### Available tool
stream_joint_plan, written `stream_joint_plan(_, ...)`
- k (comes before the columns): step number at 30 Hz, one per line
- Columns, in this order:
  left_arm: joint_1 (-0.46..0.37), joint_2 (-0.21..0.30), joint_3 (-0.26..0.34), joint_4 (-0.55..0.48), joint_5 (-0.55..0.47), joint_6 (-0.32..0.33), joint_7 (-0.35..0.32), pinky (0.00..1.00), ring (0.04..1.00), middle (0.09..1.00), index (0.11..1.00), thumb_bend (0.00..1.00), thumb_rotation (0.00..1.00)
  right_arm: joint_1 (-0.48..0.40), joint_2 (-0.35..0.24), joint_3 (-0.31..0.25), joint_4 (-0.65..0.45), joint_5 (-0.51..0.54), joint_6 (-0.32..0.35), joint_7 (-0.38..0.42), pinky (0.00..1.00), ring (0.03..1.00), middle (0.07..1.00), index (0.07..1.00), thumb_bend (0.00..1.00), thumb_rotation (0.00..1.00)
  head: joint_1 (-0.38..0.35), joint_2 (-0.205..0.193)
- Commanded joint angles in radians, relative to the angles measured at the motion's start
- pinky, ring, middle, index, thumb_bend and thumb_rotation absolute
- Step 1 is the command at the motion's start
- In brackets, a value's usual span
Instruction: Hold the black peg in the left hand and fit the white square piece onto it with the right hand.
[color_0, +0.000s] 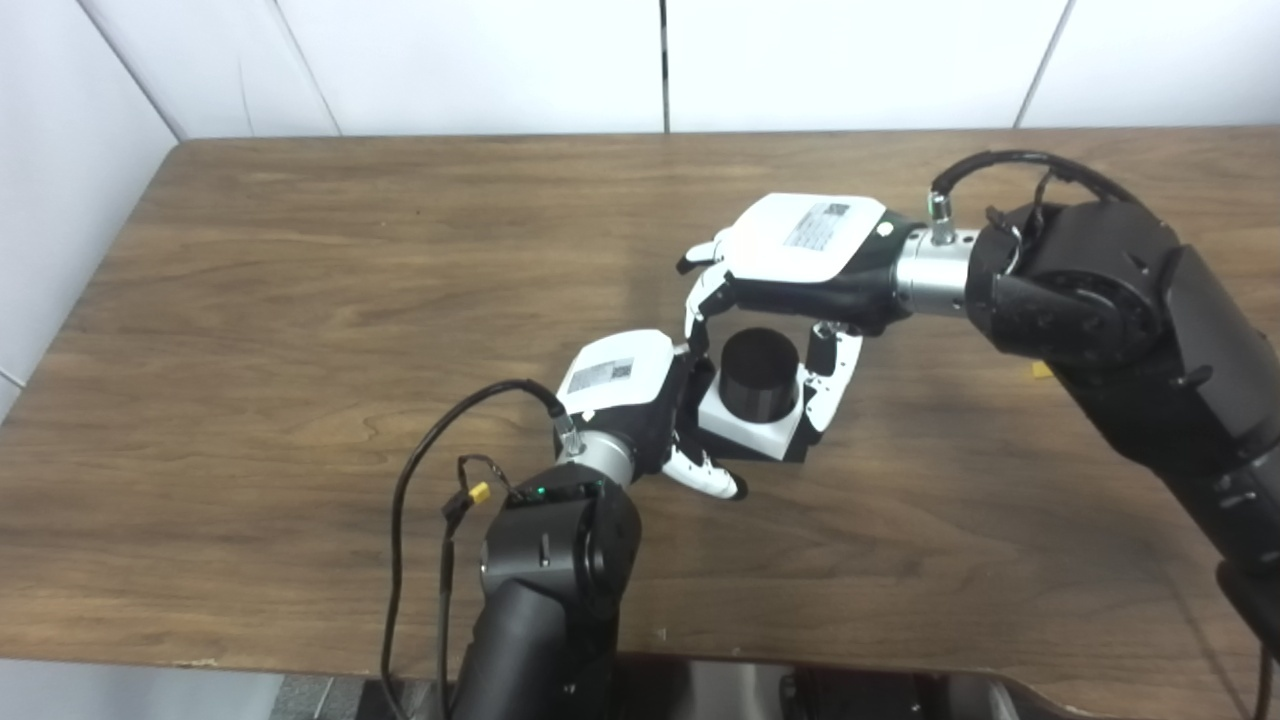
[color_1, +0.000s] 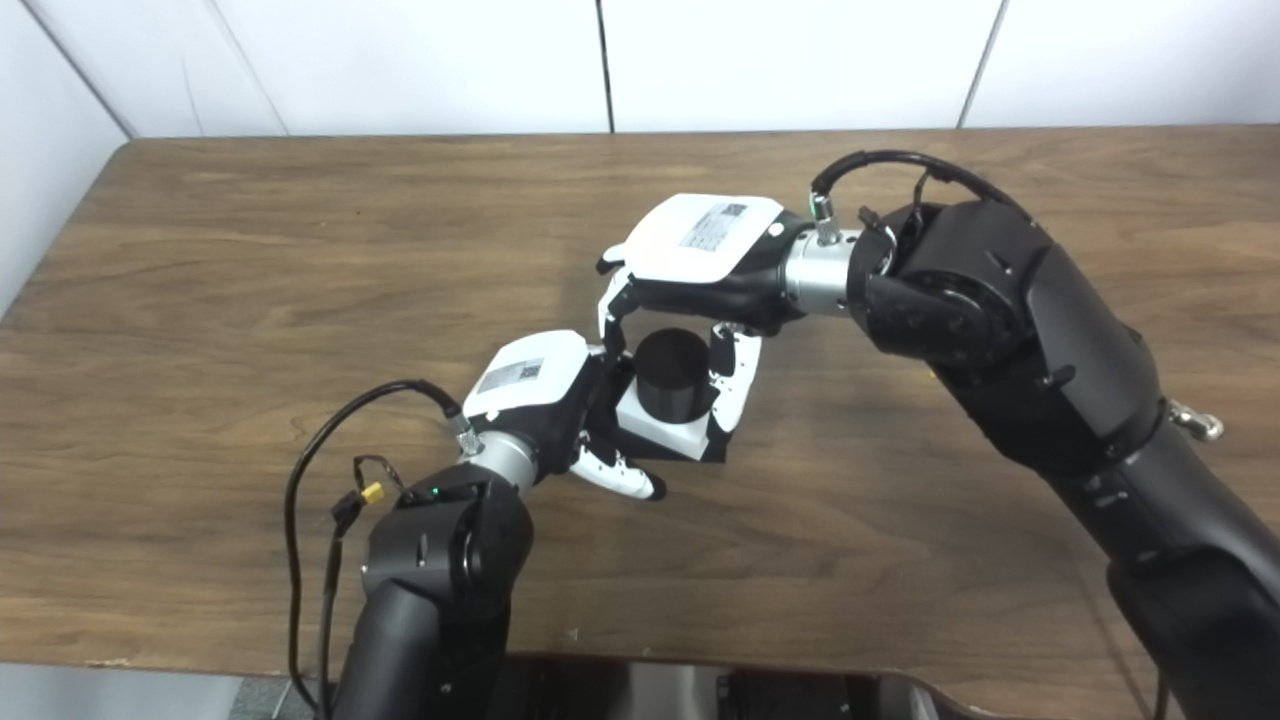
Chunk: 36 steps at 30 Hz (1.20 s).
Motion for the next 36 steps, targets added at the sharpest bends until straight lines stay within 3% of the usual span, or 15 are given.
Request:
stream_joint_plan(1, -0.019, -0.132, 0.009, 0.019, 0.012, 0.012, -0.075, 1.00, 0.948, 0.878, 0.815, 1.00, 0.24, -0.057, 0.006, -0.029, 0.001, -0.003, 0.005, -0.033, 0.91, 0.940, 0.792, 0.694, 1.00, 0.27, 0.001, 0.001)
stream_joint_plan(8, -0.010, -0.121, 0.016, 0.000, 0.006, 0.012, -0.069, 1.00, 0.932, 0.861, 0.838, 1.00, 0.25, -0.057, 0.012, -0.044, 0.008, -0.023, 0.011, -0.042, 0.91, 0.939, 0.796, 0.690, 1.00, 0.28, -0.002, -0.005)
stream_joint_plan(13, 0.005, -0.133, 0.051, -0.018, -0.019, 0.013, -0.006, 1.00, 0.943, 0.891, 0.904, 1.00, 0.25, -0.065, 0.017, -0.060, 0.013, -0.027, 0.028, -0.036, 0.93, 0.950, 0.807, 0.701, 1.00, 0.30, -0.003, -0.012)
stream_joint_plan(18, 0.024, -0.102, 0.070, -0.006, -0.217, -0.007, 0.265, 0.93, 0.933, 0.929, 0.950, 1.00, 0.25, -0.078, 0.012, -0.071, 0.000, -0.023, 0.092, 0.002, 0.96, 0.977, 0.854, 0.774, 1.00, 0.29, -0.002, -0.020)
stream_joint_plan(21, 0.013, -0.071, 0.069, -0.004, -0.275, -0.015, 0.340, 0.90, 0.954, 0.959, 0.969, 1.00, 0.29, -0.079, 0.007, -0.075, -0.009, -0.037, 0.123, 0.006, 0.97, 0.995, 0.895, 0.859, 1.00, 0.27, -0.005, -0.024)
stream_joint_plan(24, -0.009, -0.046, 0.078, -0.035, -0.292, 0.003, 0.317, 0.88, 0.959, 0.962, 0.975, 1.00, 0.31, -0.094, -0.009, -0.065, -0.026, -0.085, 0.168, 0.049, 0.99, 1.000, 0.950, 0.975, 1.00, 0.31, -0.009, -0.026)
stream_joint_plan(29, -0.035, -0.020, 0.126, -0.118, -0.298, 0.011, 0.215, 0.91, 0.977, 0.977, 0.991, 1.00, 0.33, -0.112, -0.027, -0.069, -0.026, -0.096, 0.211, 0.096, 0.97, 1.000, 0.983, 1.000, 1.00, 0.34, -0.005, -0.031)
stream_joint_plan(32, -0.056, 0.000, 0.170, -0.170, -0.302, 0.012, 0.138, 0.92, 0.987, 0.987, 0.999, 1.00, 0.34, -0.119, -0.042, -0.078, -0.023, -0.084, 0.233, 0.117, 0.96, 1.000, 0.996, 1.000, 1.00, 0.35, -0.006, -0.032)
stream_joint_plan(36, -0.084, 0.021, 0.280, -0.246, -0.326, 0.013, -0.034, 0.85, 0.967, 0.986, 1.000, 1.00, 0.39, -0.138, -0.070, -0.081, -0.017, -0.075, 0.294, 0.184, 0.96, 1.000, 1.000, 1.000, 1.00, 0.40, -0.013, -0.041)
